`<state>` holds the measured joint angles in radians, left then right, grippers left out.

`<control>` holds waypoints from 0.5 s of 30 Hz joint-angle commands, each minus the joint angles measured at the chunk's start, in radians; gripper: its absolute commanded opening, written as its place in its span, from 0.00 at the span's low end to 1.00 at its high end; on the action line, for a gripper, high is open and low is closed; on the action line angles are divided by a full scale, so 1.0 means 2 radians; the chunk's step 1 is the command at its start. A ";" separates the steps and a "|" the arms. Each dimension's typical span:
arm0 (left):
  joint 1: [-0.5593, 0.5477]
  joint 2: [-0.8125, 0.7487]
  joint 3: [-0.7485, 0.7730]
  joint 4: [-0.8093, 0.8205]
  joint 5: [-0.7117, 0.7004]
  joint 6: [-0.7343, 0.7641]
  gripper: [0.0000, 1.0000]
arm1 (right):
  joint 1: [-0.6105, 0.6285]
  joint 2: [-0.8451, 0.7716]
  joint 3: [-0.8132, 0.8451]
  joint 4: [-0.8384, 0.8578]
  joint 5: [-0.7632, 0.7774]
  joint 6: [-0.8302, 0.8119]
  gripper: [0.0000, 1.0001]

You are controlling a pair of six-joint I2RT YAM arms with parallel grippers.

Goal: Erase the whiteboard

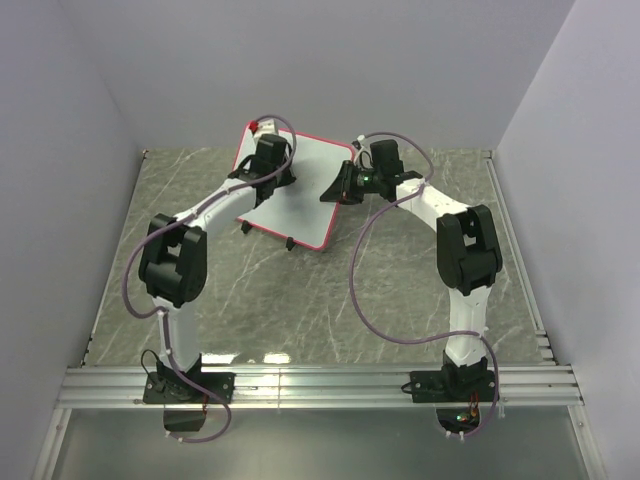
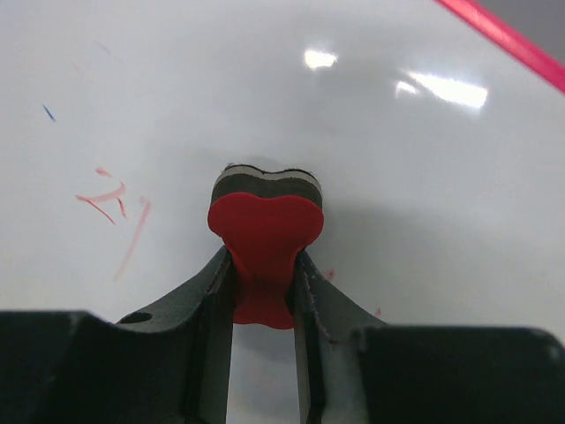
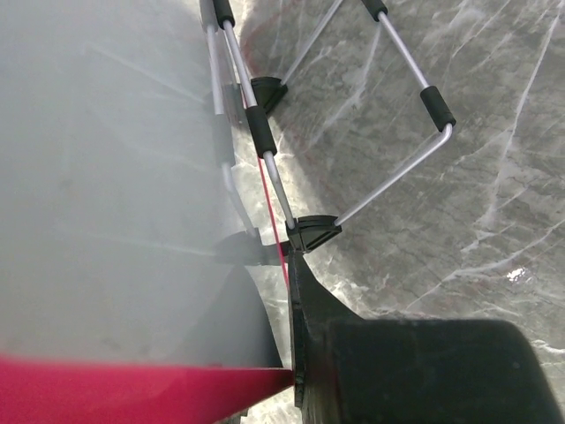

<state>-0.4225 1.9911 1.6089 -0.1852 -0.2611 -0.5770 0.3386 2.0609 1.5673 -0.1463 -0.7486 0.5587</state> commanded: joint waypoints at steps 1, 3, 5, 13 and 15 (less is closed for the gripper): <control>-0.032 0.028 -0.056 -0.028 0.098 -0.028 0.00 | 0.029 0.007 -0.001 -0.059 0.000 -0.091 0.00; -0.026 0.025 -0.065 -0.030 0.088 -0.021 0.00 | 0.029 0.007 0.001 -0.060 0.000 -0.091 0.00; -0.007 0.028 -0.067 -0.036 0.082 -0.013 0.00 | 0.029 0.007 -0.001 -0.060 -0.001 -0.091 0.00; 0.090 0.059 -0.043 -0.046 0.086 0.040 0.00 | 0.029 0.002 -0.011 -0.059 -0.001 -0.094 0.00; 0.102 0.077 -0.015 -0.061 0.085 0.051 0.00 | 0.029 0.000 -0.012 -0.060 0.000 -0.094 0.00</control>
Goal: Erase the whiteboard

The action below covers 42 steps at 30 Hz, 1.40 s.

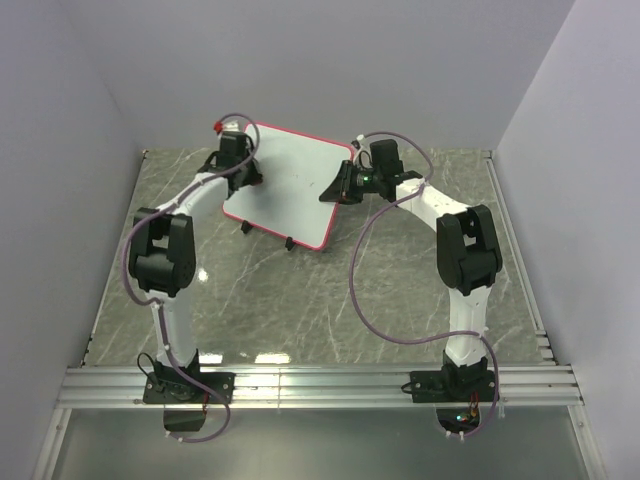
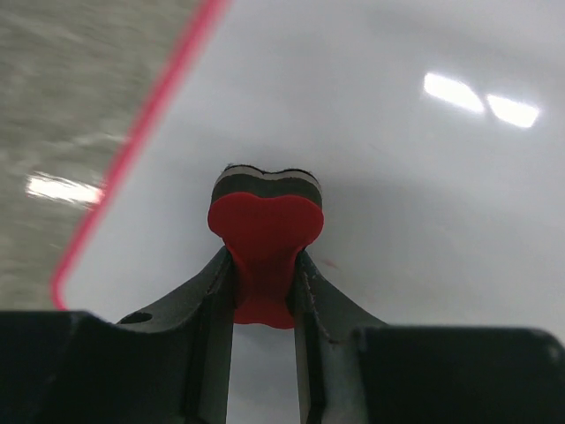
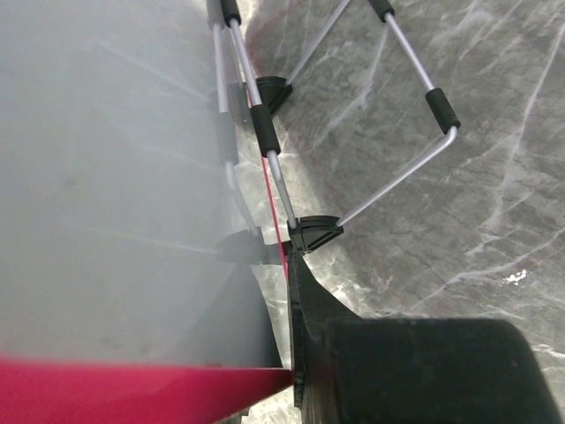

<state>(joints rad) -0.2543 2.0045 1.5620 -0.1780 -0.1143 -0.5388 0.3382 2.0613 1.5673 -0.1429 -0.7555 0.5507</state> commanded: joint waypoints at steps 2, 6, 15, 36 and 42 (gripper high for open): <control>0.032 0.081 0.031 -0.072 0.016 0.038 0.00 | 0.028 -0.001 -0.012 -0.060 0.003 -0.090 0.00; 0.034 0.089 0.042 -0.071 0.052 0.055 0.00 | 0.027 -0.001 -0.011 -0.062 0.003 -0.090 0.00; -0.041 0.042 -0.015 -0.034 0.100 0.058 0.00 | 0.028 0.006 -0.007 -0.060 0.002 -0.087 0.00; -0.010 0.028 -0.058 -0.034 0.111 0.029 0.00 | 0.027 0.002 -0.005 -0.070 0.007 -0.095 0.00; 0.014 0.028 -0.081 -0.042 0.088 0.068 0.00 | 0.027 -0.001 -0.009 -0.072 0.011 -0.096 0.00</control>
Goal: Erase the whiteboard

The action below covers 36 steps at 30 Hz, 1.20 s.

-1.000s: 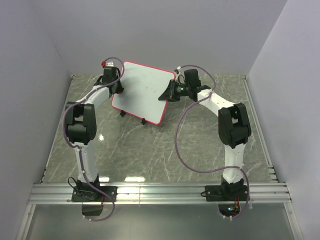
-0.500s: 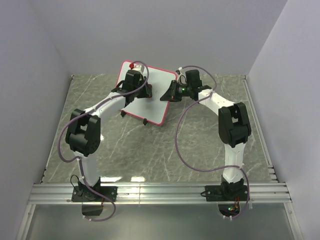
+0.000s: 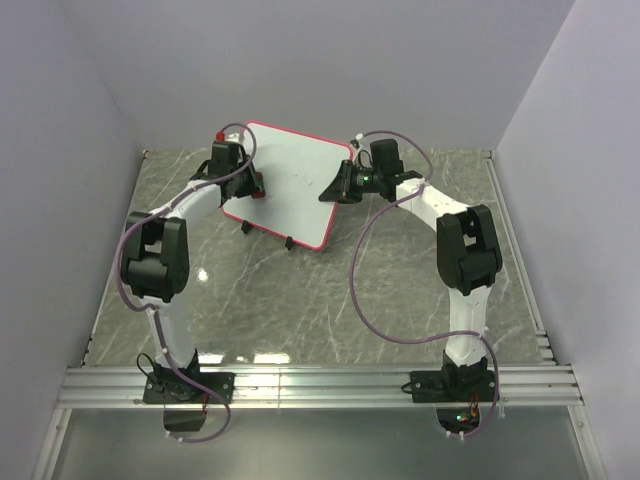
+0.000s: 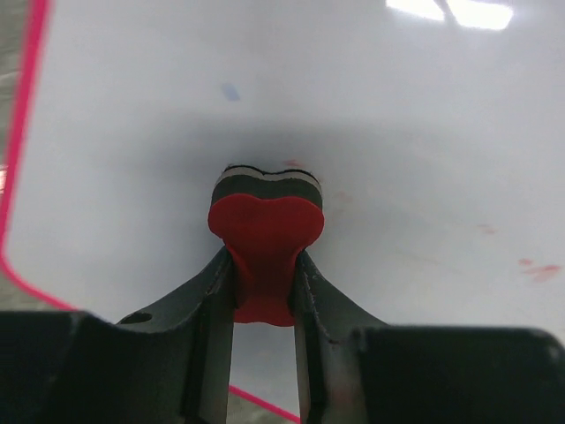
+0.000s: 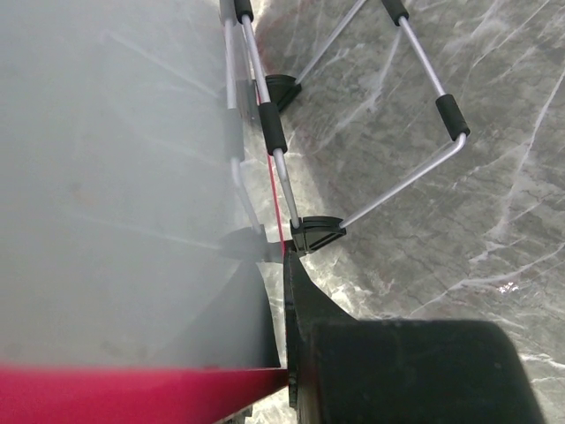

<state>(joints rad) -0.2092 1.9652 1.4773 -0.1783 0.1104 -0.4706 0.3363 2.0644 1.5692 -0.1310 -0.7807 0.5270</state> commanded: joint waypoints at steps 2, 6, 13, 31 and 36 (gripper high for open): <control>-0.010 0.042 -0.051 -0.029 -0.027 0.034 0.00 | 0.029 -0.002 -0.010 -0.080 0.024 -0.085 0.00; -0.006 0.040 -0.069 -0.017 -0.033 0.031 0.00 | 0.029 -0.004 -0.008 -0.082 0.024 -0.085 0.00; 0.010 0.046 -0.032 -0.031 -0.047 0.035 0.00 | 0.029 -0.007 -0.014 -0.084 0.022 -0.085 0.00; -0.027 0.095 0.130 -0.084 0.049 0.047 0.00 | 0.034 -0.013 -0.034 -0.079 0.029 -0.086 0.00; -0.052 0.061 0.054 -0.041 0.101 0.024 0.00 | 0.035 -0.006 -0.028 -0.076 0.028 -0.081 0.00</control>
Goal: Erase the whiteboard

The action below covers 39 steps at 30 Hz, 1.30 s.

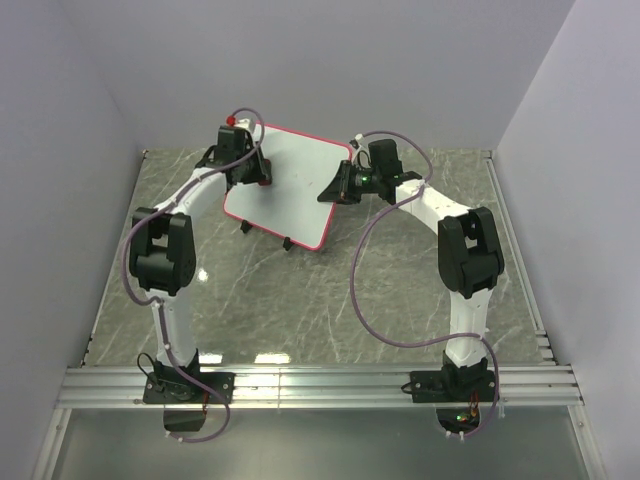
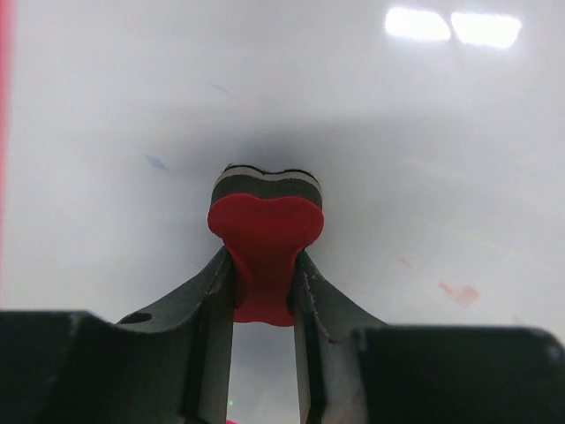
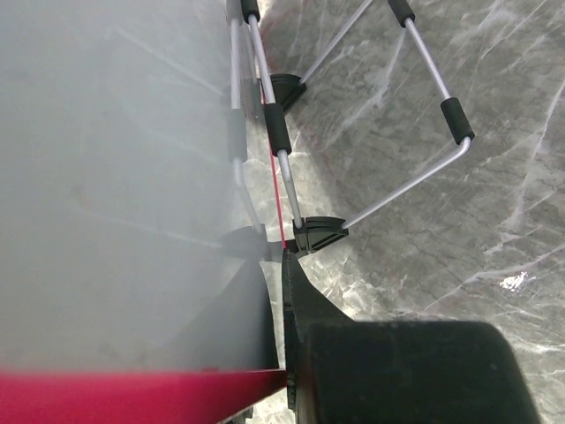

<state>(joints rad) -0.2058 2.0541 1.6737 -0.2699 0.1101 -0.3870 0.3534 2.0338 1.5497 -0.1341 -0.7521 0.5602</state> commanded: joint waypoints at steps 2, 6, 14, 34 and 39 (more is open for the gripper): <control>-0.067 0.000 -0.063 0.021 0.111 -0.020 0.00 | 0.028 0.010 -0.014 -0.073 0.013 -0.096 0.00; -0.081 -0.004 -0.044 0.014 0.115 -0.017 0.00 | 0.034 0.017 -0.009 -0.074 0.012 -0.095 0.00; -0.048 0.024 0.010 -0.028 0.085 -0.013 0.00 | 0.040 0.015 -0.007 -0.079 0.017 -0.096 0.00; 0.007 0.073 0.041 -0.082 0.073 0.081 0.01 | 0.040 0.006 -0.029 -0.071 0.022 -0.096 0.00; -0.045 0.062 0.041 -0.090 0.097 0.101 0.00 | 0.043 0.012 -0.028 -0.069 0.021 -0.097 0.00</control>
<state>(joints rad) -0.1444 2.1170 1.7638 -0.4236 0.1627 -0.2207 0.3634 2.0327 1.5433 -0.1192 -0.7380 0.5655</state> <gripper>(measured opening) 0.313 0.185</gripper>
